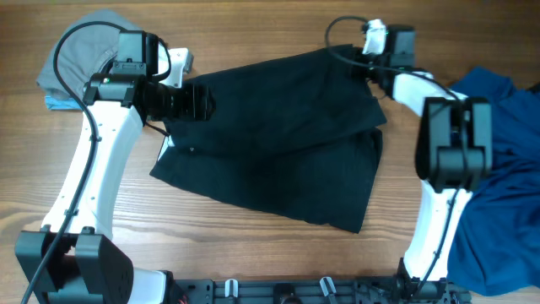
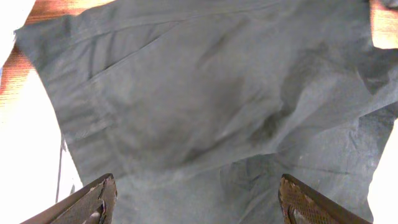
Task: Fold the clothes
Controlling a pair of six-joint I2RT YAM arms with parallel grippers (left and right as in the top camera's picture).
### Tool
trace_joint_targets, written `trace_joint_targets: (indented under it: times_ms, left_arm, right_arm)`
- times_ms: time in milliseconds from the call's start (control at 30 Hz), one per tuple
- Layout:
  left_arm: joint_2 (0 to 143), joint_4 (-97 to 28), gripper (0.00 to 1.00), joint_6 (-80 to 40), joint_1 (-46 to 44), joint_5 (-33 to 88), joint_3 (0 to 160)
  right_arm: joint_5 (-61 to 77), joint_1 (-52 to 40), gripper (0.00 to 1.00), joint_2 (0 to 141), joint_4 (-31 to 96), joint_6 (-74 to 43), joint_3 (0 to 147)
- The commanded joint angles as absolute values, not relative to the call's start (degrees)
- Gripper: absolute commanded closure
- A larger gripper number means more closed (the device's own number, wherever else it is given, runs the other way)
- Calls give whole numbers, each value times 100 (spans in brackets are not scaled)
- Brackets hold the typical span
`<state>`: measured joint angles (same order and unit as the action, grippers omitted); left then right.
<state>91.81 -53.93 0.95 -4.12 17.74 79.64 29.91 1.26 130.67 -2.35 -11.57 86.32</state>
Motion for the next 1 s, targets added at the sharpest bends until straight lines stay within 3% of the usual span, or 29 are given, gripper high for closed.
trace_joint_targets:
  times_ms: [0,100,233,267,300,367,433,600,800,967]
  left_arm:
    - [9091,-5304,16,123,-429,1728,7988]
    - [9091,-5022,14,126,-429,1568,7988]
    - [9113,-4737,13,126,-429,1555,7988]
    - [9126,-4733,11,126,-429,1555,7988]
    - [9150,-4751,10,128,-429,1533,7985]
    - [9170,-4840,7,130,-427,1387,7981]
    - [9179,-5026,4,130,-427,1009,7981]
    - [9212,-5415,2,495,-423,578,7959]
    - [9537,-5428,17,604,-318,548,7644]
    - [10409,-5236,21,880,-266,523,7487]
  right_arm:
    - [4117,705,96,11760,-187,-1068,8678]
    - [4204,965,96,11384,-200,-910,8678]
    - [1682,1081,92,11509,-119,-923,8678]
    - [1022,1081,68,11590,-40,-954,8678]
    - [408,1090,27,11662,86,-1009,8678]
    - [-137,1149,25,11730,467,-1011,8678]
    - [-89,1269,7,11705,956,-1100,8678]
    - [1529,1570,7,11148,2517,-1109,8678]
    - [3470,1505,9,10025,3701,-770,8678]
    - [3315,1247,14,8989,5566,-1293,8678]
